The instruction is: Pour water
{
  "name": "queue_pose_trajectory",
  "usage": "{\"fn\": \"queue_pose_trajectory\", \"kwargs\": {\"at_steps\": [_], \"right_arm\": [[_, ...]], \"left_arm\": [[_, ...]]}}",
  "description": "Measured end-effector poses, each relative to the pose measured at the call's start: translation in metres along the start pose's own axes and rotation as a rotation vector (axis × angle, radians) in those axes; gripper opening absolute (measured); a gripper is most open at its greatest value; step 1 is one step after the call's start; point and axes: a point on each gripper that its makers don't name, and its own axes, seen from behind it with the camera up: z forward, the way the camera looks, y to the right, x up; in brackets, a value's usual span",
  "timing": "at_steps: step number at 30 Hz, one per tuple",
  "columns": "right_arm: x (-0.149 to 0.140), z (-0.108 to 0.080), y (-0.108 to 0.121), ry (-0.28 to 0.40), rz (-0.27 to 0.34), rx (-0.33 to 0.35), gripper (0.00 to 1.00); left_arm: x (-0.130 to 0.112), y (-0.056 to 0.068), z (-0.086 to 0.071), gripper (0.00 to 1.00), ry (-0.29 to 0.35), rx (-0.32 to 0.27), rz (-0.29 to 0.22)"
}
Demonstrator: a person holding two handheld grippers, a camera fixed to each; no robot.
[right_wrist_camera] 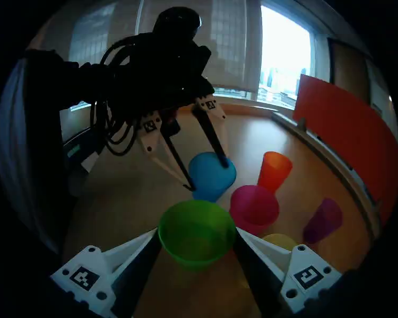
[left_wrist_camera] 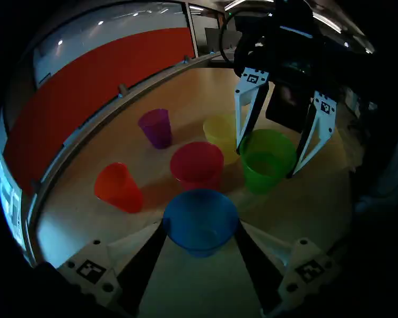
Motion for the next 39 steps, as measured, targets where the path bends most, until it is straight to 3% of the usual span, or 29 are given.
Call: {"fn": "queue_pose_trajectory", "kwargs": {"at_steps": [6, 39], "right_arm": [[-0.001, 0.002, 0.000, -0.003, 0.001, 0.002, 0.92], [-0.022, 0.008, -0.006, -0.031, 0.023, -0.002, 0.92]], "left_arm": [[-0.007, 0.001, 0.003, 0.88, -0.001, -0.009, -0.022], [-0.027, 0.003, -0.001, 0.88, -0.007, -0.017, -0.042]]}}
